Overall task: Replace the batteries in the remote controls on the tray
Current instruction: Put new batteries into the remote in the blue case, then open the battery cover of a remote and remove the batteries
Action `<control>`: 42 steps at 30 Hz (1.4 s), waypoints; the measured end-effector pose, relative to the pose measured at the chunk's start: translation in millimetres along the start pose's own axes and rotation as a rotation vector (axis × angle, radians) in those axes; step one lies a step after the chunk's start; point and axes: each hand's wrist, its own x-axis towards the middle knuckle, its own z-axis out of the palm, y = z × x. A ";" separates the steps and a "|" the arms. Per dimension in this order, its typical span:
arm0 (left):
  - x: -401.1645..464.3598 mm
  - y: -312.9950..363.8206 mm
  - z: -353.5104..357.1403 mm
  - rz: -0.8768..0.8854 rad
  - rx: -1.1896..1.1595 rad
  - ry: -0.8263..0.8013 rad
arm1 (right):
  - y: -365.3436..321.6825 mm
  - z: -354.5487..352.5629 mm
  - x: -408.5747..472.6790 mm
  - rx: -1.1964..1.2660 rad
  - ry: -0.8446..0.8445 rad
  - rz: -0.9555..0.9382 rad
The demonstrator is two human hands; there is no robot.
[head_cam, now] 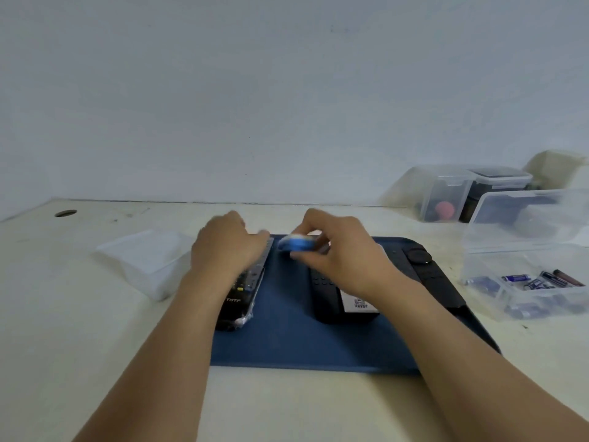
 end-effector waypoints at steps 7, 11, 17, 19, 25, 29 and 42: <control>-3.9 -3.0 4.0 -0.018 0.323 -0.308 | -4.0 12.3 -4.1 -0.152 -0.359 -0.075; -2.5 -0.3 -6.2 -0.106 -0.247 -0.285 | -4.1 9.6 -3.1 0.004 -0.304 -0.022; -16.7 30.7 -13.6 -0.334 -1.398 -0.599 | -11.5 -6.4 1.4 0.471 0.050 0.030; -22.3 38.2 -4.2 -0.349 -1.535 -0.657 | -12.9 -10.5 1.0 0.485 0.105 0.014; -24.3 38.6 12.4 -0.232 -1.520 -0.583 | -6.8 -10.4 2.2 0.272 0.111 -0.076; -25.6 39.0 19.7 -0.158 -1.387 -0.506 | -3.8 -5.0 1.2 0.186 0.110 -0.128; -34.3 48.4 30.2 -0.133 -1.349 -0.438 | 6.3 3.4 6.4 0.225 0.036 -0.065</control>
